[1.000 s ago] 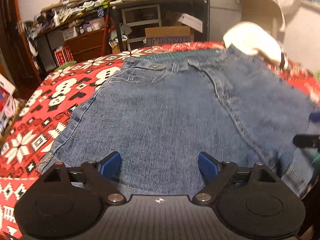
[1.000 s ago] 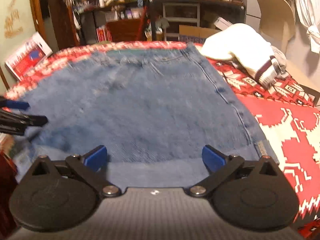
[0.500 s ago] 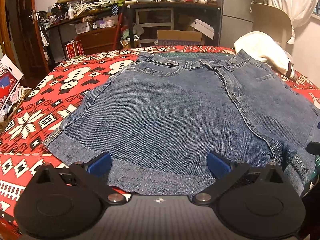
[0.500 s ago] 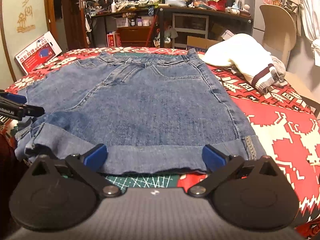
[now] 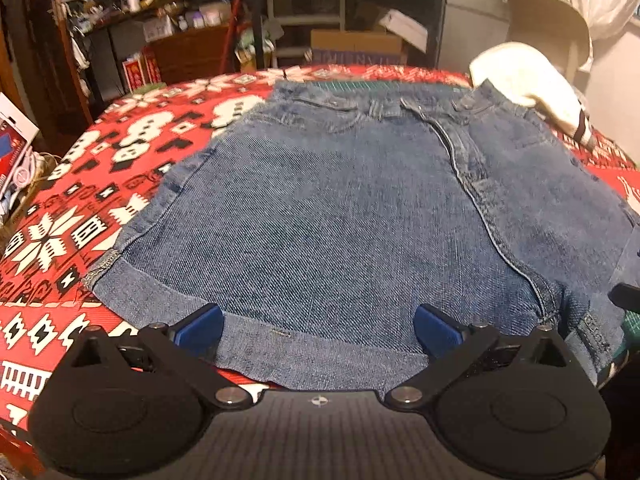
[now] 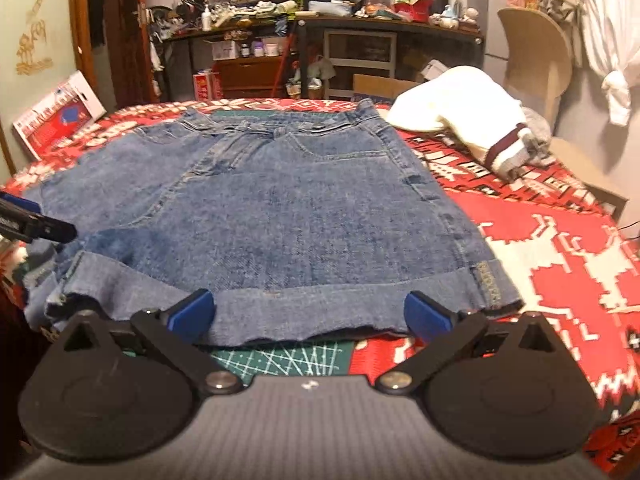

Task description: Fold clothes

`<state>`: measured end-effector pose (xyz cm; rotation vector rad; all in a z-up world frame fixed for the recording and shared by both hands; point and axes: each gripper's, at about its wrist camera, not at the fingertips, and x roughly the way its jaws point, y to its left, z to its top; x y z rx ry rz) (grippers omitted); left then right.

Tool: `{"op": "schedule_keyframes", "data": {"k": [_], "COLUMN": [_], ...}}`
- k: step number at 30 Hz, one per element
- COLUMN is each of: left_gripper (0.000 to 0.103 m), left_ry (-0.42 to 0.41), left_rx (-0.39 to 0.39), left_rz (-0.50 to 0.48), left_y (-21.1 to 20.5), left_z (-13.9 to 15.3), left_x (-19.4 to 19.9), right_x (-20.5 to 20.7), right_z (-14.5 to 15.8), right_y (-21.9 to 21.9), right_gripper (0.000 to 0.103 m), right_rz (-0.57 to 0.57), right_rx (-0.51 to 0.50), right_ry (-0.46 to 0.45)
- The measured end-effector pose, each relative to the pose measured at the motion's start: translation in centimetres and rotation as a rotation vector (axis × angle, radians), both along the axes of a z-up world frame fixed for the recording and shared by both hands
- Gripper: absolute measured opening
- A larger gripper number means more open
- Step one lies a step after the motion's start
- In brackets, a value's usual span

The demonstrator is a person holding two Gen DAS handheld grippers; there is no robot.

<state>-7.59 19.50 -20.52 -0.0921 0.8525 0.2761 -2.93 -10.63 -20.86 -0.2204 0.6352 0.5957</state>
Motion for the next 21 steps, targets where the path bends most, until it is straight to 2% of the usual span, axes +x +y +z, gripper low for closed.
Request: {"op": "schedule_keyframes", "data": {"k": [2,4,5,7,8,9,10,16,18,20,21], "left_gripper": [0.103,0.103,0.103,0.103,0.103,0.103,0.103,0.103,0.102,0.089,0.087], "left_ry": [-0.004,-0.018,-0.026,-0.031,-0.031,-0.031,-0.030,-0.027,-0.004,0.015,0.017], "left_rx": [0.002,0.005,0.007,0.008,0.009,0.009,0.010,0.012,0.018,0.033,0.044], "left_rz": [-0.011,-0.001,0.009,0.022,0.027,0.032,0.037,0.067,0.079,0.082,0.083], "left_y": [0.1,0.0,-0.1,-0.3,-0.3,-0.3,-0.4,-0.6,-0.8,-1.2,-1.4], "left_z": [-0.1,-0.2,-0.3,-0.3,-0.3,-0.3,-0.3,-0.2,0.2,0.8,1.2], "left_x": [-0.1,-0.3,-0.4,-0.5,-0.4,-0.4,-0.4,-0.3,-0.2,-0.1,-0.2], "right_x": [-0.5,-1.1,-1.3,-1.4,-1.3,-1.0,-0.8,-0.9,-1.3,-1.9,-2.2], "right_z": [0.9,2.1,2.5,2.7,2.5,2.2,1.8,1.5,1.7,2.2,2.6], "right_y": [0.2,0.1,0.3,1.0,1.3,1.5,1.6,0.5,0.4,0.1,-0.2], "right_gripper": [0.101,0.096,0.090,0.066,0.058,0.039,0.027,0.027,0.028,0.029,0.029], "right_rz": [0.008,0.049,0.065,0.084,0.088,0.085,0.080,0.028,0.021,0.021,0.021], "right_rx": [-0.005,0.044,0.046,0.023,0.003,-0.010,-0.022,0.006,-0.010,-0.010,0.002], "right_ry": [-0.016,-0.039,-0.043,-0.030,-0.012,0.013,0.040,0.111,0.110,0.106,0.100]}}
